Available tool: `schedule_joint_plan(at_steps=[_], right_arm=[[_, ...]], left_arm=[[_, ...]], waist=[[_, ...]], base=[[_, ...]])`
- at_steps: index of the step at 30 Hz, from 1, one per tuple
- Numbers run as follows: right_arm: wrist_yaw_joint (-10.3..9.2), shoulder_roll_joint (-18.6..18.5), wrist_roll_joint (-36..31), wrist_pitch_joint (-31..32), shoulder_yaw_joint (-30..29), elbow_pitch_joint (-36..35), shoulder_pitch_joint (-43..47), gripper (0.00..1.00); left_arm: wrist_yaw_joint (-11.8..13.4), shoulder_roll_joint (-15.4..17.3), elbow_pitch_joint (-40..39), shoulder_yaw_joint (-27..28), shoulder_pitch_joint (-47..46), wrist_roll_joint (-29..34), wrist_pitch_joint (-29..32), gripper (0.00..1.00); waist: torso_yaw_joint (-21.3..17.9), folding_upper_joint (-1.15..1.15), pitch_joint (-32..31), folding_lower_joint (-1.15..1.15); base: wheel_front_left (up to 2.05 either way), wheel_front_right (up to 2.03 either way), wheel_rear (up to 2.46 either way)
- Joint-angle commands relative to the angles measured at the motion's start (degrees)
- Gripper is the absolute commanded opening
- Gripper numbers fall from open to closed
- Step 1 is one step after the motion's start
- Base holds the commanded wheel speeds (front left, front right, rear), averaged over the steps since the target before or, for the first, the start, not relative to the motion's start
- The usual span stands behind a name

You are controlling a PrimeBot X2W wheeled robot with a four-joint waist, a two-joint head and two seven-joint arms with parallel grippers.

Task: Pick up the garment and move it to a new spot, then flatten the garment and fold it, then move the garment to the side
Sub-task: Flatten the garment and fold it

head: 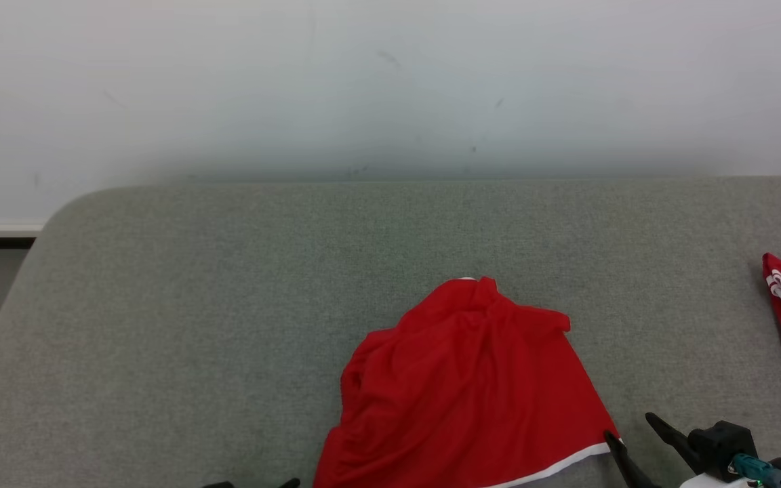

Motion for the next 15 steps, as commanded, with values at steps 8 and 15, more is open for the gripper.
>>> schedule_joint_plan(at_steps=[8,15], right_arm=[[-0.16,-1.16,1.87,-0.27,3.15,2.06,-3.96,1.00],[-0.16,-0.85,3.91,-0.28,6.00,4.48,-6.11,1.00]], left_arm=[[0.11,1.79,3.30,-6.60,-6.77,-2.80,-1.49,1.00],[0.11,1.43,4.71,-11.58,-9.22,-5.70,-1.94,1.00]], waist=[[-0.07,0.00,4.04,0.00],[0.34,0.00,4.90,0.00]], base=[[0.00,0.00,0.00],[0.00,0.00,0.00]])
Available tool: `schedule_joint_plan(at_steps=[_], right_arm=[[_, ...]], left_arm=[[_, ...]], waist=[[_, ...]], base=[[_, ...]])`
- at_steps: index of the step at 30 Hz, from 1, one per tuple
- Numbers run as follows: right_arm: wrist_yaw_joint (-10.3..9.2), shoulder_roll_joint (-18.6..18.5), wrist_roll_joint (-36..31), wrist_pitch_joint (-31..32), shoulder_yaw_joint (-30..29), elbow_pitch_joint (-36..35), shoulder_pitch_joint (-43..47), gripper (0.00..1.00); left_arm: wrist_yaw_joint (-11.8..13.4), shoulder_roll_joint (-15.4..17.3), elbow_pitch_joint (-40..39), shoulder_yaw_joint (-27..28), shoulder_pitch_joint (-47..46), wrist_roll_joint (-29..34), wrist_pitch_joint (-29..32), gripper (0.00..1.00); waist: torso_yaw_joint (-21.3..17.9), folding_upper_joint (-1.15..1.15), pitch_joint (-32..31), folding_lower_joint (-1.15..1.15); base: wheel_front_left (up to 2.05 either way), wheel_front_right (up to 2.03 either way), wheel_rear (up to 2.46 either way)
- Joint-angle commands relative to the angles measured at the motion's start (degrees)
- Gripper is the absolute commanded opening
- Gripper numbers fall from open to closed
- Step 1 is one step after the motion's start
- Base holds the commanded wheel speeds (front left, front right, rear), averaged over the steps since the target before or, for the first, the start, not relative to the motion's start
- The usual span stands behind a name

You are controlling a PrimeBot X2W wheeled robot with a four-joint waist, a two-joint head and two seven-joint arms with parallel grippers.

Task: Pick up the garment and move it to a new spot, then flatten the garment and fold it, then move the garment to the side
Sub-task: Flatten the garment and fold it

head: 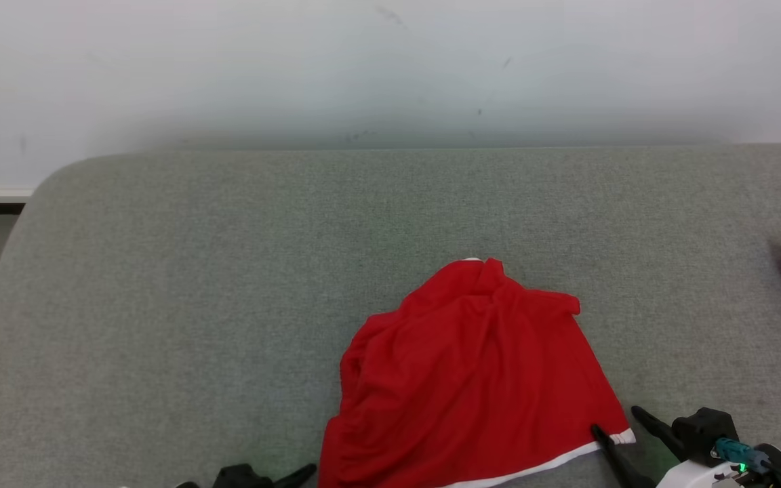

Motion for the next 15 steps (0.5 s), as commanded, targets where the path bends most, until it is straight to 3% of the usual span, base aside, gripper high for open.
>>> schedule_joint_plan(at_steps=[1,15], right_arm=[[-0.16,-0.16,1.04,-0.04,0.60,0.62,-1.08,1.00],[0.06,0.00,4.75,3.84,7.55,3.30,-1.19,1.00]], left_arm=[[0.11,0.07,0.47,-0.96,-0.52,-1.19,-0.22,1.00],[0.11,-0.31,-0.05,-3.69,-0.45,-2.39,-0.30,1.00]], waist=[[0.22,0.00,0.00,0.00],[1.07,0.00,-0.20,0.00]], base=[[0.00,0.00,0.00],[0.00,0.00,0.00]])
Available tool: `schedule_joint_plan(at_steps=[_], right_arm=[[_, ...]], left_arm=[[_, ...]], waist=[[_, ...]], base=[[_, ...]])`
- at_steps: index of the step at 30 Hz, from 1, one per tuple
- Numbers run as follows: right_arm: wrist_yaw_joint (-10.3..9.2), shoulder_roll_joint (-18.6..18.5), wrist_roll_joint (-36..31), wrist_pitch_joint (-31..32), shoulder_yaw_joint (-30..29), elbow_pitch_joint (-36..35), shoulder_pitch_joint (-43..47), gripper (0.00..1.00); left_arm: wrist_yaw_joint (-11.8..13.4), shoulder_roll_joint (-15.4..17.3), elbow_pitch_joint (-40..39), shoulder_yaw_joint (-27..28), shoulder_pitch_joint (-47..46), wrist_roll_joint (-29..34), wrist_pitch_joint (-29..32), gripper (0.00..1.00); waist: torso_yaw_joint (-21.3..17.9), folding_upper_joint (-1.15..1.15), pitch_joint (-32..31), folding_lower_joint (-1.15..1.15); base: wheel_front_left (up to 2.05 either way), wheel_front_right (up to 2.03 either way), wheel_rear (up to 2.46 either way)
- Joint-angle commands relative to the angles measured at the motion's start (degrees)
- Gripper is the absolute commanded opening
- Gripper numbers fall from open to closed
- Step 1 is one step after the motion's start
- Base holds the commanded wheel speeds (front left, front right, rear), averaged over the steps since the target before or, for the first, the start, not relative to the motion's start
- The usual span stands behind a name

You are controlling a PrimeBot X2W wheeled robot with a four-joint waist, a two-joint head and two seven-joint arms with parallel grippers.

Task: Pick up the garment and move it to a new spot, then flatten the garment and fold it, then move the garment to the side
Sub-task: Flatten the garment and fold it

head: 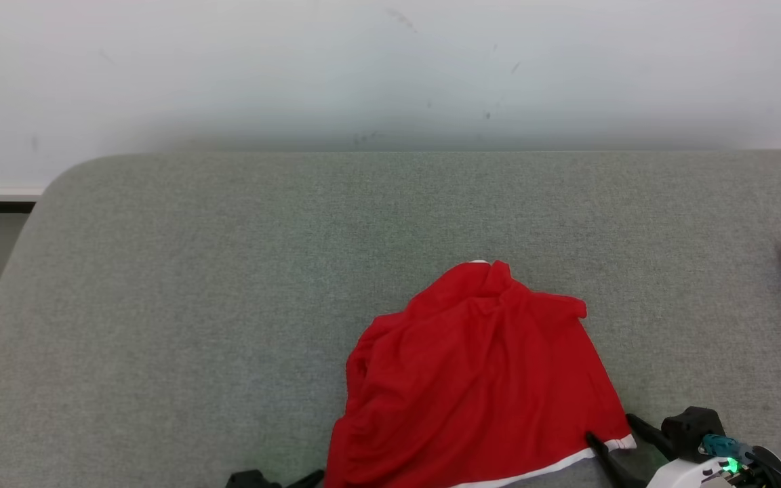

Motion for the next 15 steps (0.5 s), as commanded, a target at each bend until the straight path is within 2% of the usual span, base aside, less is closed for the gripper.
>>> schedule_joint_plan(at_steps=[1,9,10,11,12,13,14,15], right_arm=[[0.33,0.52,0.56,1.84,2.26,0.71,0.94,1.00],[0.42,1.35,2.86,4.11,5.41,0.93,-0.15,1.00],[0.44,1.54,3.27,4.85,6.15,1.08,-0.19,1.00],[0.48,1.70,3.73,5.54,6.92,1.12,-0.28,0.91],[0.49,1.82,4.24,6.31,7.34,1.25,-0.44,0.64],[0.49,1.86,4.77,6.78,7.80,1.36,-0.63,0.44],[0.49,1.87,5.21,7.07,8.11,1.45,-0.81,0.28],[0.49,1.89,5.83,7.20,8.42,1.46,-1.02,0.00]], left_arm=[[0.11,0.18,-0.13,-0.30,0.63,-0.20,0.08,1.00],[0.10,-0.01,-0.01,-1.66,0.29,-0.73,0.11,1.00],[0.10,-0.15,0.11,-1.92,0.16,-0.94,0.13,0.95],[0.10,-0.31,0.24,-2.12,0.00,-1.06,0.14,0.86],[0.09,-0.49,0.42,-2.48,-0.02,-1.42,0.14,0.75],[0.08,-0.64,0.57,-2.79,-0.15,-1.68,0.15,0.60],[0.07,-0.77,0.75,-2.97,-0.37,-1.79,0.16,0.49],[0.07,-0.92,0.91,-3.14,-0.62,-1.97,0.16,0.45]], waist=[[0.03,0.00,0.04,0.00],[-0.17,0.00,0.79,0.00],[-0.19,0.00,0.98,0.00],[-0.18,0.00,1.12,0.00],[-0.19,0.00,1.22,0.00],[-0.16,0.00,1.28,0.00],[-0.12,0.00,1.33,0.00],[-0.05,0.00,1.34,0.00]], base=[[0.00,0.00,0.00],[0.00,0.00,0.00],[0.00,0.00,0.00],[0.00,0.00,0.00],[0.00,0.00,0.00],[0.00,0.00,0.00],[0.00,0.00,0.00],[0.00,0.00,0.00]])
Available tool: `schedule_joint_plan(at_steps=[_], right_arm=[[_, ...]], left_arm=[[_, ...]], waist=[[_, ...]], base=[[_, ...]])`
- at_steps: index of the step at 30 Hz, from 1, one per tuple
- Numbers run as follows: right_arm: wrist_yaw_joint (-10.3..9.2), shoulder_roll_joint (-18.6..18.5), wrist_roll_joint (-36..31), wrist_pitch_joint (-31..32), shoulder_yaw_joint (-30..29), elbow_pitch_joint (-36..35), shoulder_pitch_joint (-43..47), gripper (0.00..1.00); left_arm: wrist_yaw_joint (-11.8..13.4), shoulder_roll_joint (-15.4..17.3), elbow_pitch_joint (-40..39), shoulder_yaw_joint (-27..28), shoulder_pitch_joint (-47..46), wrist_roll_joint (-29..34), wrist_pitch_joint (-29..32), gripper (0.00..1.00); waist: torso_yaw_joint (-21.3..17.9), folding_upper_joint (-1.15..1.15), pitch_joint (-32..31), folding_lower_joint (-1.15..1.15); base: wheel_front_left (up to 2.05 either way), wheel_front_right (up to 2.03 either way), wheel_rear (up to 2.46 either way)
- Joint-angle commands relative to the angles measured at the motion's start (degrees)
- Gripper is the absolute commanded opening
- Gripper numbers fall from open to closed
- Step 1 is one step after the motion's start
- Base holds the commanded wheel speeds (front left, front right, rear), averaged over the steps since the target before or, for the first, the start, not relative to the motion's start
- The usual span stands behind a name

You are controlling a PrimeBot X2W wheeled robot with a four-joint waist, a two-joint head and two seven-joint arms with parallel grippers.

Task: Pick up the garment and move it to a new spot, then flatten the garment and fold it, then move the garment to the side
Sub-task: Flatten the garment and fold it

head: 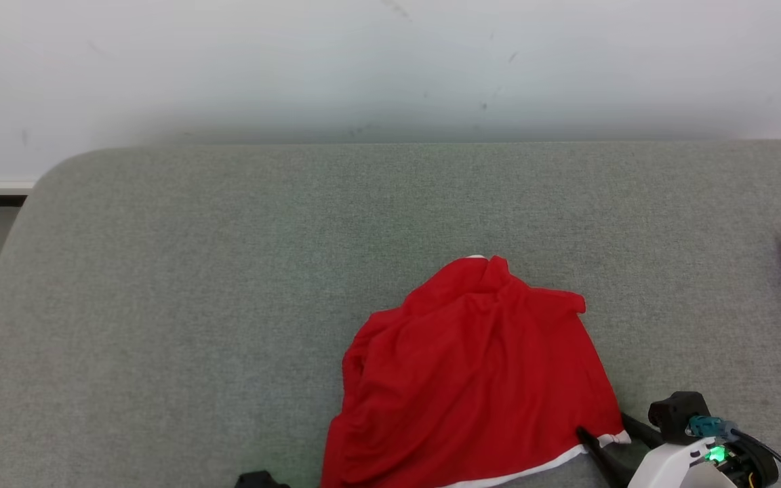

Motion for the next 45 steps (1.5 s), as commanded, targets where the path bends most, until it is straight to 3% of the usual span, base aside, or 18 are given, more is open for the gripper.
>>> schedule_joint_plan(at_steps=[1,2,5,10,17,30,39,45], right_arm=[[0.79,2.58,0.61,2.90,3.23,1.58,2.27,0.00],[0.79,2.75,1.65,3.04,3.44,1.46,2.14,0.00],[0.71,2.34,4.89,2.17,3.06,0.34,1.79,0.00],[0.55,-0.22,11.30,-0.72,-0.25,-3.62,1.07,0.00],[0.44,-5.35,19.06,-2.05,-4.43,-12.67,3.76,0.00],[0.44,-13.51,28.38,-2.67,-16.02,-35.28,12.49,0.00],[0.44,-17.79,33.47,-4.11,-28.76,-53.41,21.94,0.00],[0.44,-18.06,36.84,-5.88,-39.37,-65.59,30.11,0.00]], left_arm=[[0.03,-0.44,0.64,-0.81,0.19,-0.79,0.28,0.45],[0.03,-0.68,0.83,-0.97,-0.04,-1.07,0.28,0.38],[0.03,-1.34,1.01,-1.15,-0.31,-2.01,0.27,0.00],[0.06,-0.58,-1.90,2.40,0.59,-5.34,0.16,0.00],[0.09,1.11,-12.77,7.75,3.28,-9.04,0.15,0.00],[4.47,5.54,-36.17,12.92,4.96,-15.36,2.80,0.00],[8.11,9.28,-50.95,15.90,6.07,-17.48,5.23,0.00],[10.27,12.13,-60.98,15.54,7.17,-19.33,9.06,0.00]], waist=[[0.08,0.00,0.01,0.00],[0.16,0.00,-0.03,0.00],[0.21,0.00,-0.60,0.00],[-0.34,0.00,-2.27,0.00],[-0.97,0.00,-5.83,0.00],[-3.23,0.00,-9.82,0.00],[-5.15,0.00,-11.99,0.00],[-6.22,0.00,-12.21,0.00]], base=[[0.00,0.00,0.00],[0.00,0.00,0.00],[0.00,0.00,0.00],[0.00,0.00,0.00],[0.00,0.00,0.00],[0.00,0.00,0.00],[0.00,0.00,0.00],[0.00,0.00,0.00]])
